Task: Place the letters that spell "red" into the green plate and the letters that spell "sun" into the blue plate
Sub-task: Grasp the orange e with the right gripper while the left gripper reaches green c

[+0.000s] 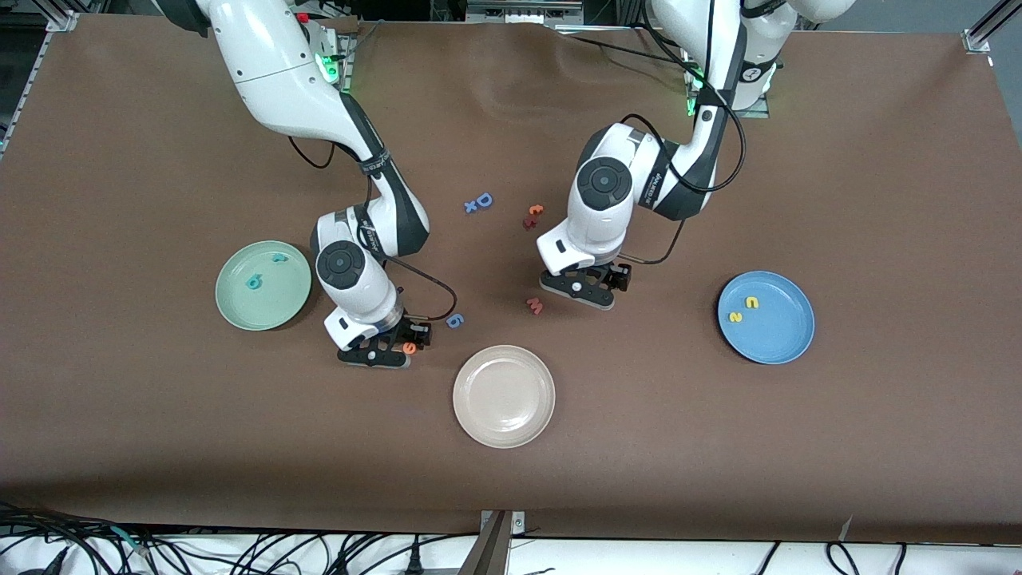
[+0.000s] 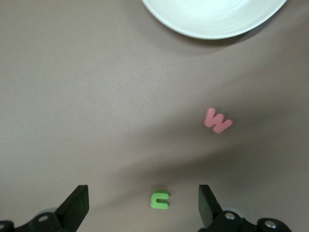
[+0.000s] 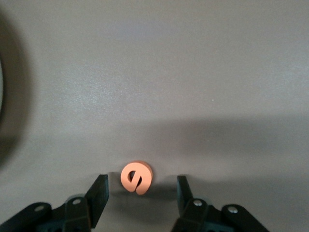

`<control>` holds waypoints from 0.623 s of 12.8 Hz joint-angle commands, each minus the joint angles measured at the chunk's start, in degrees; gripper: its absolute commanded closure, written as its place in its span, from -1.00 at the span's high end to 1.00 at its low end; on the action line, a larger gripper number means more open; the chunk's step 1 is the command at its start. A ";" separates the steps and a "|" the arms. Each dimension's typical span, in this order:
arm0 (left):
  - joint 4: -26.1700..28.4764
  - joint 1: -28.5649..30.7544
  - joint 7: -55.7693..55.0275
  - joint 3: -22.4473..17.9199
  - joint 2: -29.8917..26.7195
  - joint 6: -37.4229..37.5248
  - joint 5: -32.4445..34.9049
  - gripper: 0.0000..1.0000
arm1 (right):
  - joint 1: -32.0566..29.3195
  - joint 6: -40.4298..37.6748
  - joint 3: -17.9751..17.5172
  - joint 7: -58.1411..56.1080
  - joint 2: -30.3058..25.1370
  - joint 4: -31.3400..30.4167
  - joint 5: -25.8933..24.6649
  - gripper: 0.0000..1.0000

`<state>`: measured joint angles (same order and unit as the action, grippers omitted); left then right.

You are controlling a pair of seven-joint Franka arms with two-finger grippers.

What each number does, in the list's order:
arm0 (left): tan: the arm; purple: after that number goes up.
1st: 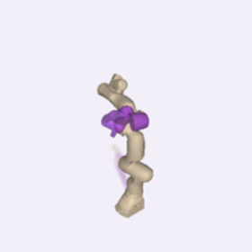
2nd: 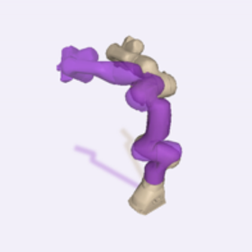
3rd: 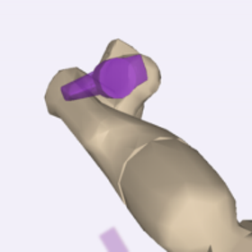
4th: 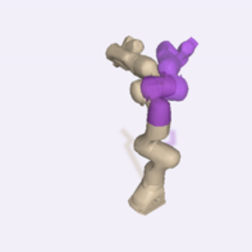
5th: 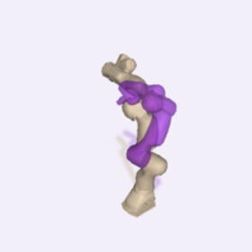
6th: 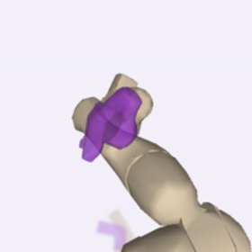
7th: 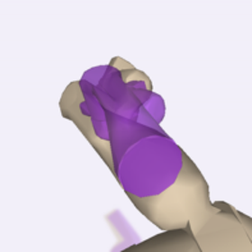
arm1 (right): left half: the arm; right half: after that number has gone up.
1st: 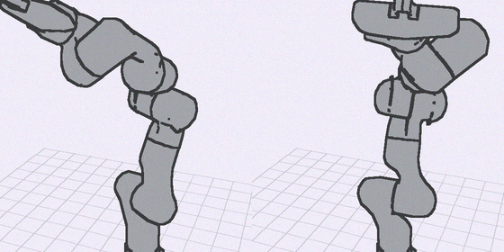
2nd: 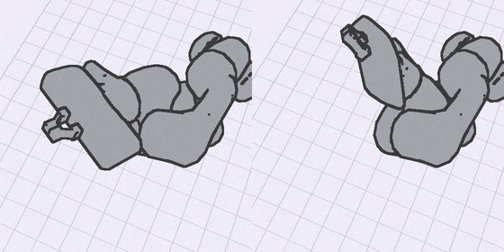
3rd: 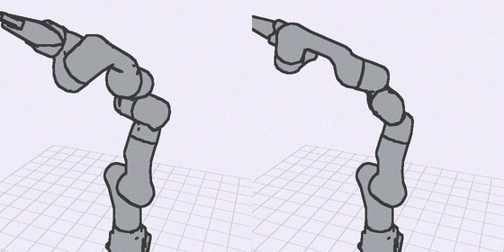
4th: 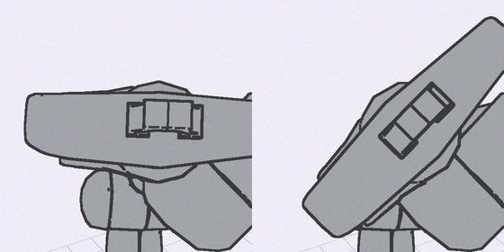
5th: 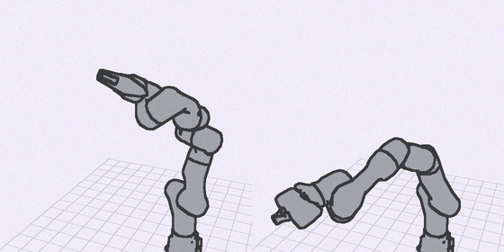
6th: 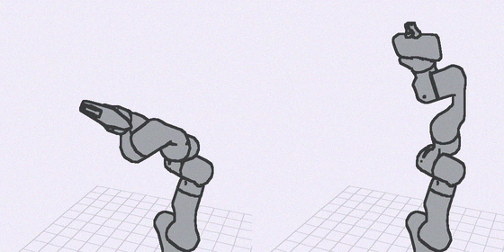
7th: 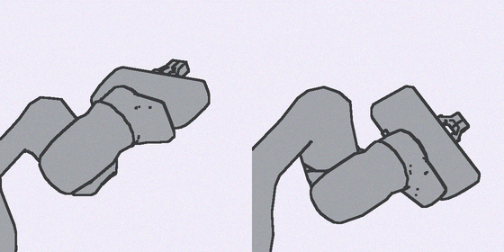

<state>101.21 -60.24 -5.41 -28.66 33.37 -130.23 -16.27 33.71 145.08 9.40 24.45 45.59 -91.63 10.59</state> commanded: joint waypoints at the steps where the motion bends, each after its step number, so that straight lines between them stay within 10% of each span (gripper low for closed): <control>1: 5.75 -1.29 1.01 -0.79 -3.75 -3.26 -0.78 1.00 | -0.04 0.91 0.09 -0.01 1.08 1.28 -1.80 0.31; 8: 14.80 -1.02 -0.13 3.43 -5.34 -14.43 -1.13 1.00 | 0.13 2.57 -0.08 0.60 1.87 0.84 -1.36 0.05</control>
<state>112.10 -60.67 -5.46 -25.94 30.11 -141.66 -16.27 33.73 146.28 9.46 24.47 46.12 -91.61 9.81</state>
